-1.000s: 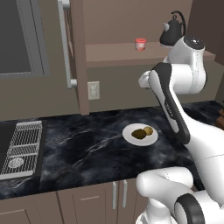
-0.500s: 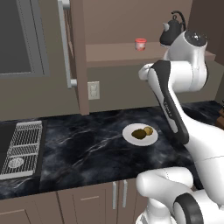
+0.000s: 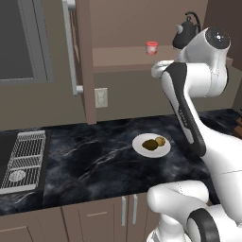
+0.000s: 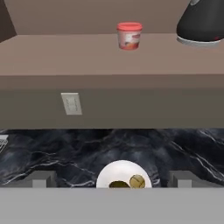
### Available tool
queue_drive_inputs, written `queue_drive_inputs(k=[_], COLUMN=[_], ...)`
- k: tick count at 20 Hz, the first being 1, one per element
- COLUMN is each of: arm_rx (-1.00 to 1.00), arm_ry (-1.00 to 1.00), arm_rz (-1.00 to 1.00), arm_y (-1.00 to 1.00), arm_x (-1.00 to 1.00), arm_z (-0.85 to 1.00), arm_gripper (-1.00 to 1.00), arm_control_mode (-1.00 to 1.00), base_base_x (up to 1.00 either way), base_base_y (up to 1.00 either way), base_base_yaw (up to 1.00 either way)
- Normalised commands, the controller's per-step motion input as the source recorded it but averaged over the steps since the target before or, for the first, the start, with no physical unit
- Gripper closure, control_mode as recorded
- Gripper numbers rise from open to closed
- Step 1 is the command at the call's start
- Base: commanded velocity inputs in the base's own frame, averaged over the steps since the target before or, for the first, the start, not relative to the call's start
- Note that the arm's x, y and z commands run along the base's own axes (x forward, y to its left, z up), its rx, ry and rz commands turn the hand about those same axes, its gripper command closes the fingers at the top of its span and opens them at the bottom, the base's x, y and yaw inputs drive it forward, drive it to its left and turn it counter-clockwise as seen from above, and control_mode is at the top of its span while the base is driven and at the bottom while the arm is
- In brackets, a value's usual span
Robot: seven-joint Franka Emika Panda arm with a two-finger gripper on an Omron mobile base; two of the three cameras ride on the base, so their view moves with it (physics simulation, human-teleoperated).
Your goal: Pick the avocado and bread from the counter and place them on the plate. Then pick the jam from the cabinet and place it next to the plate. Lastly close the cabinet door.
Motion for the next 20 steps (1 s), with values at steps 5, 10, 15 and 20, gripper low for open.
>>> queue_drive_inputs(k=[5,10,15,20], arm_rx=[0.0,0.0,0.0,0.0], arm_ry=[-0.02,0.0,0.0,0.0], arm_rz=[-0.01,-0.06,-0.08,-0.05], arm_y=[-0.03,0.0,0.0,-0.01], arm_x=[0.0,0.0,0.12,0.27], arm_z=[0.24,0.2,0.09,0.01], arm_gripper=[-1.0,-1.0,-1.0,-1.0], arm_control_mode=[-1.0,-1.0,-1.0,-1.0], base_base_x=[0.0,0.0,0.0,0.0], base_base_y=[0.0,0.0,0.0,0.0], base_base_yaw=[0.0,0.0,0.0,0.0])
